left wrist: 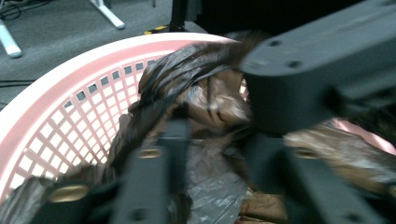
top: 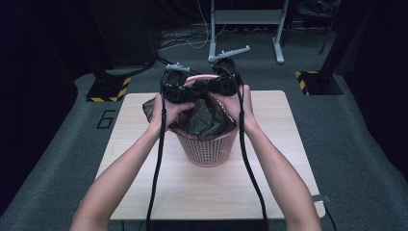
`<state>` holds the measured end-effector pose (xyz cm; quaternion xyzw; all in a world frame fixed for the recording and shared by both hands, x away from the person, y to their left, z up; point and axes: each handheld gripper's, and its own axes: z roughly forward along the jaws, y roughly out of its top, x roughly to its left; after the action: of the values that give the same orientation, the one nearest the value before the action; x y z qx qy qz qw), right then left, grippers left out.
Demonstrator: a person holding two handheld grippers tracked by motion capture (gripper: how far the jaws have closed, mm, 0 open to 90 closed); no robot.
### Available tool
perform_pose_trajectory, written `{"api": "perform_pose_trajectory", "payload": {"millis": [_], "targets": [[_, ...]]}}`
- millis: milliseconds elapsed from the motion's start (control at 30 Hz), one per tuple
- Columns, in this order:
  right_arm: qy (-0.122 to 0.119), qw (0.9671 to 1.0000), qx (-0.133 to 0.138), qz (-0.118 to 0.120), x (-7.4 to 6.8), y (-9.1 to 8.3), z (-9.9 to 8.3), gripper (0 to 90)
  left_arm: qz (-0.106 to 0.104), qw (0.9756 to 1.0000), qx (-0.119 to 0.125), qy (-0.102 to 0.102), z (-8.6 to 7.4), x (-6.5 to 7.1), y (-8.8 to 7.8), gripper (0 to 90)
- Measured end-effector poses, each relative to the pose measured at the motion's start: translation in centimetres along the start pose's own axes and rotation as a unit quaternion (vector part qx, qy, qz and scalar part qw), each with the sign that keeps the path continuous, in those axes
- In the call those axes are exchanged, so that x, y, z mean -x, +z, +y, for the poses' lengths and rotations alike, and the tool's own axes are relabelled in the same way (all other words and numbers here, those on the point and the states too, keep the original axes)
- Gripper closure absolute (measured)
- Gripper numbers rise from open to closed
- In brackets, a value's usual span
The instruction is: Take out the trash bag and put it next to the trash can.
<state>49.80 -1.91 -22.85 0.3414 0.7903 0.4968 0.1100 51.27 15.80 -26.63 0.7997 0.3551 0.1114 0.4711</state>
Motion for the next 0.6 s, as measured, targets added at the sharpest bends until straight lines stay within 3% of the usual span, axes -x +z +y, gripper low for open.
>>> {"api": "perform_pose_trajectory", "payload": {"millis": [67, 200, 367, 467, 600], "targets": [[-0.004, 1.0000, -0.002, -0.001, -0.1, -0.2, 0.0, 90.0, 0.007, 1.0000, -0.002, 0.006, 0.1, 0.0, 0.0, 87.4], [0.000, 1.0000, 0.004, 0.003, 0.9, -1.0, -0.3, 88.7, 0.006, 0.9999, 0.001, 0.008, 0.1, -0.5, -0.3, 90.0], [0.011, 0.9998, 0.010, -0.013, 3.7, -2.6, -1.1, 69.0, 0.002, 0.9998, 0.017, 0.007, 0.3, -1.2, -1.7, 90.0], [0.008, 0.9996, -0.025, -0.007, 5.4, -2.5, -1.6, 54.4, -0.003, 0.9995, 0.031, 0.006, 0.9, -1.3, -2.7, 90.0], [-0.009, 0.9982, -0.057, 0.016, 6.0, -1.0, -2.4, 40.3, -0.018, 0.9987, 0.047, 0.007, 1.8, -1.1, -3.8, 90.0]]}}
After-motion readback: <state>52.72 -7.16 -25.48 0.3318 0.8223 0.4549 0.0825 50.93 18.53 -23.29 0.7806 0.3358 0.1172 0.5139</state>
